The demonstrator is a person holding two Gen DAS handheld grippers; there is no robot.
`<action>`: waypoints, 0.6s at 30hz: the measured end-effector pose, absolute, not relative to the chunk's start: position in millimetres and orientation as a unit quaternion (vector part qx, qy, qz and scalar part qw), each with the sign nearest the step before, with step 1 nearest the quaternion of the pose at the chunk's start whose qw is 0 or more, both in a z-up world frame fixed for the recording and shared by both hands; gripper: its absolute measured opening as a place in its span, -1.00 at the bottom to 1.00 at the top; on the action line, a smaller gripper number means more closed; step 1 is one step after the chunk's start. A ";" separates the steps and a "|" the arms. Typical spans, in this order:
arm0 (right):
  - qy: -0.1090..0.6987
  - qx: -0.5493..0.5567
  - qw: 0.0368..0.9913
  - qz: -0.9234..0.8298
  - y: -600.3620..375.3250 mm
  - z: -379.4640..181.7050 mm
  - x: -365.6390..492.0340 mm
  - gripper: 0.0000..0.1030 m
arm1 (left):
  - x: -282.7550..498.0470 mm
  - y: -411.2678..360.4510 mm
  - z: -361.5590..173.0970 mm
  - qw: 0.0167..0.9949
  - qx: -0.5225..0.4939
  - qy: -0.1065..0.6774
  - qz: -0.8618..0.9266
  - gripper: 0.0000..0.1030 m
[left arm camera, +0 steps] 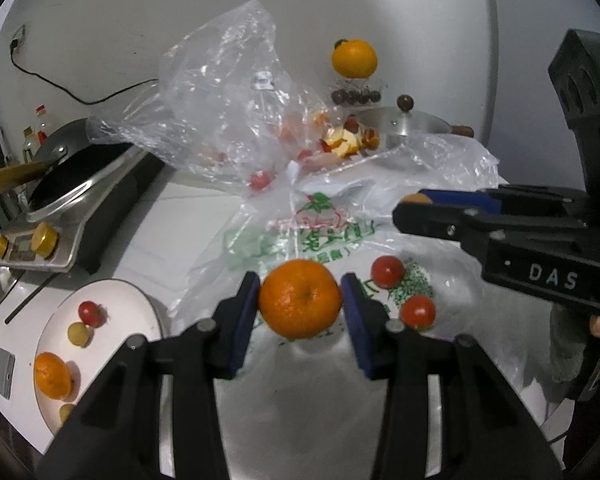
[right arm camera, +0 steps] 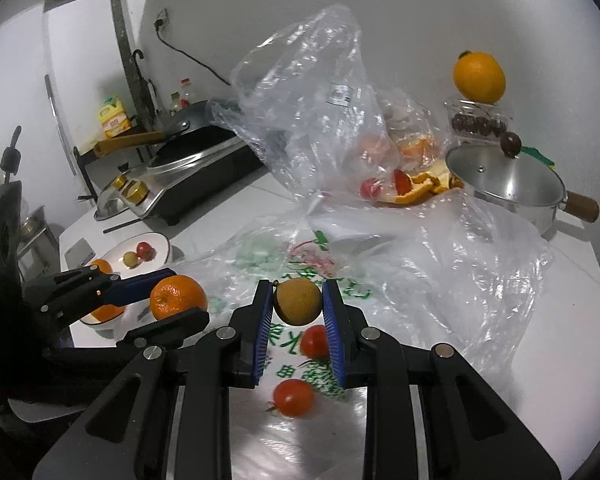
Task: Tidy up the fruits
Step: 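Carry the mandarin and the yellow fruit in both grippers over the white plate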
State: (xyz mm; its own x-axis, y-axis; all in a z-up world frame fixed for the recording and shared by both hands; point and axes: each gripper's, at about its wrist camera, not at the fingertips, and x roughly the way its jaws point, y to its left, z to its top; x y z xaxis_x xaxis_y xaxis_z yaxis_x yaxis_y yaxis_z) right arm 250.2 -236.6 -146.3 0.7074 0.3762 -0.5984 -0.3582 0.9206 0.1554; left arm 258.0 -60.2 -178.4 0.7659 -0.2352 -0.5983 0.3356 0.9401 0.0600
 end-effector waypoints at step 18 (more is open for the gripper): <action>0.320 -0.023 0.920 0.225 -179.6 -134.0 235.3 -0.47 | 243.4 5.3 -171.2 0.949 0.065 0.284 -0.117 -0.17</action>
State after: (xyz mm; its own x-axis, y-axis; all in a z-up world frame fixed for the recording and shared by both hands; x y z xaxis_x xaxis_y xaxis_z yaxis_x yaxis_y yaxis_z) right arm 235.3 -179.6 -134.0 0.6935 0.3992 -0.5997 -0.4280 0.8979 0.1027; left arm 243.4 5.3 -171.2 0.8113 -0.1854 -0.5545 0.2592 0.9642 0.0568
